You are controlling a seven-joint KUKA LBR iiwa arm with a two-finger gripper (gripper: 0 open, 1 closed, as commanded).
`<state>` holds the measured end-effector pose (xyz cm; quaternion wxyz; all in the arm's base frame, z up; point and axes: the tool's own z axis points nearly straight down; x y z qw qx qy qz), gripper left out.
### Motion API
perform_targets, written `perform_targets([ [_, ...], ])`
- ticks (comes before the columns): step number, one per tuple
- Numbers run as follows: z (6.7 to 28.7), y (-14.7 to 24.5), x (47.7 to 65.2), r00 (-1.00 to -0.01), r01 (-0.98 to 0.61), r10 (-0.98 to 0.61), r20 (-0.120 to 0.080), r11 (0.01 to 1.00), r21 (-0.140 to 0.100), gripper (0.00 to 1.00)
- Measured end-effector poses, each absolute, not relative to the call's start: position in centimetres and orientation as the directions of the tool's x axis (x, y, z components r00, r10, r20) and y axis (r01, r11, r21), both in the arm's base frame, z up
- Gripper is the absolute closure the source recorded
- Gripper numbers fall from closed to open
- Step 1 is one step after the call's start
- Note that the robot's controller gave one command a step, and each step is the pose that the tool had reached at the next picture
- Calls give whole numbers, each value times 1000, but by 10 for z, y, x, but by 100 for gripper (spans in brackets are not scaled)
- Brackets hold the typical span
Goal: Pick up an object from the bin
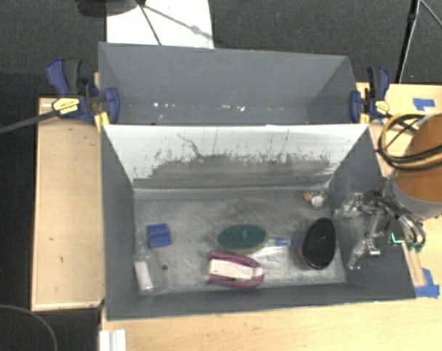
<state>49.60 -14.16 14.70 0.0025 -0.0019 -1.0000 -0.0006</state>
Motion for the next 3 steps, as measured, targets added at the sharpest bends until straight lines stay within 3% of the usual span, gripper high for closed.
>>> perform_targets([
  [1,72,-117,512,-975,224,224,-7,975,1,0],
  [2,73,-118,513,-976,219,219,-10,976,0,100],
  [3,252,-135,513,-983,184,184,-9,983,0,100],
])
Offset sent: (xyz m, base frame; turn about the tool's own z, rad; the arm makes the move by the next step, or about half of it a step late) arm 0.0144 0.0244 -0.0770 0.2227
